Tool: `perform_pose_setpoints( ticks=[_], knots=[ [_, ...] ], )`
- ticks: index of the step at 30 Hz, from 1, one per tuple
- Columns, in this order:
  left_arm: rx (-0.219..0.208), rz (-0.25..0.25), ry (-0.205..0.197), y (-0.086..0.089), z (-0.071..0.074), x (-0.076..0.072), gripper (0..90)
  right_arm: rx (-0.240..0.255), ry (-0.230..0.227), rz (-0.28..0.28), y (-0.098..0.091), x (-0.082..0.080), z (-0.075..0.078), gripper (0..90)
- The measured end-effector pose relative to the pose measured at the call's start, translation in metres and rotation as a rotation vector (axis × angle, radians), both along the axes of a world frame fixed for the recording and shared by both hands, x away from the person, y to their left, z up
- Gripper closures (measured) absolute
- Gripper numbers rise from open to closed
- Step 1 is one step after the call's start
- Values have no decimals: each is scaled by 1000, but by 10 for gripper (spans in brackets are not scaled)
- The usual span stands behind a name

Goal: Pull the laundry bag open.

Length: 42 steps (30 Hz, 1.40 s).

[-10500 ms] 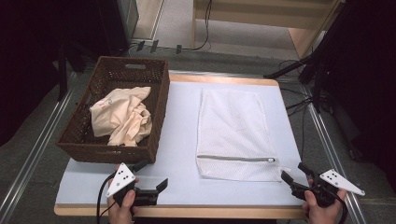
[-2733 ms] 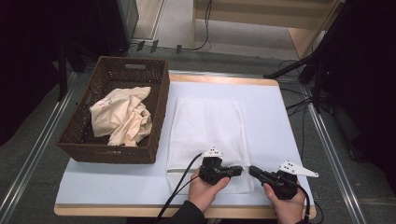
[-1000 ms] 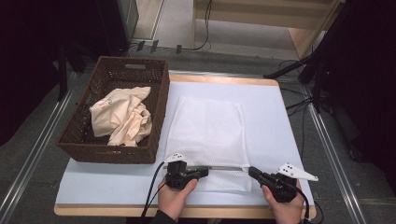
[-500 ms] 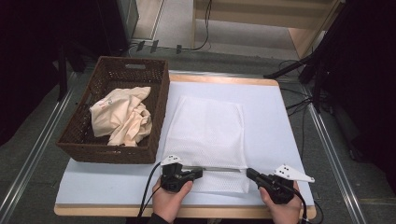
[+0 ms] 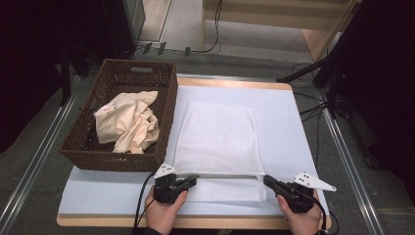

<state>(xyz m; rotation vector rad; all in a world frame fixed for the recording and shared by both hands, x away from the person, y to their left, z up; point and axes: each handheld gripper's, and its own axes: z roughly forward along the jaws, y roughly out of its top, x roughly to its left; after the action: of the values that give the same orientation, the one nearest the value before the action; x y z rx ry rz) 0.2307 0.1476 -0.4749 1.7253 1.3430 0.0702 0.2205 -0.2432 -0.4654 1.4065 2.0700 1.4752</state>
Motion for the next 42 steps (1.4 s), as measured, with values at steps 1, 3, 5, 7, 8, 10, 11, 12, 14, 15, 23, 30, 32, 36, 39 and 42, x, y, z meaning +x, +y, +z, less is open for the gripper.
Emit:
perform_pose_setpoints(
  ticks=[1, 3, 5, 7, 8, 10, 11, 12, 14, 15, 23, 30, 32, 36, 39, 42],
  knots=[
    [0, 0, 0, 0, 0, 0, 870, 0, 0, 0, 0, 0, 0, 882],
    [-14, 10, 5, 11, 1, -2, 870, 12, 3, -13, -8, 1, 0, 883],
    [-4, 6, 0, 15, 2, -6, 870, 21, 10, 9, -8, -1, -1, 882],
    [4, 8, -8, 23, 4, -10, 869, 18, 8, 16, -5, -1, -1, 882],
    [4, 8, -8, 23, 4, -10, 869, 18, 8, 16, -5, -1, -1, 882],
    [35, 38, -23, 28, 5, -12, 869, 12, 6, 16, -3, 0, 0, 882],
    [30, 46, -27, 33, 5, -12, 870, 8, 6, 7, -4, 0, 0, 882],
    [12, 56, -13, 39, 5, -12, 869, 18, 11, 7, -7, 1, -1, 882],
    [28, 70, -17, 47, 4, -15, 869, 17, 15, -12, -11, 1, -2, 882],
    [16, 63, -8, 50, 3, -16, 869, 23, 23, -13, -14, 1, -2, 882],
    [79, 44, -28, 47, 2, -21, 869, -18, 43, -11, -9, 4, -10, 881],
    [108, 9, -79, 43, 2, -26, 837, -65, 66, -44, -11, 5, -17, 813],
    [105, 15, -118, 43, 4, -28, 696, -70, 58, -59, -12, 4, -17, 648],
    [119, 12, -194, 41, 10, -33, 540, -54, 31, -51, -14, 3, -12, 450],
    [108, -22, -244, 36, 14, -37, 522, -71, -19, -28, -8, 0, -2, 377],
    [101, -69, -280, 26, 17, -39, 557, -89, -61, 11, 7, -2, 8, 351]
  ],
)
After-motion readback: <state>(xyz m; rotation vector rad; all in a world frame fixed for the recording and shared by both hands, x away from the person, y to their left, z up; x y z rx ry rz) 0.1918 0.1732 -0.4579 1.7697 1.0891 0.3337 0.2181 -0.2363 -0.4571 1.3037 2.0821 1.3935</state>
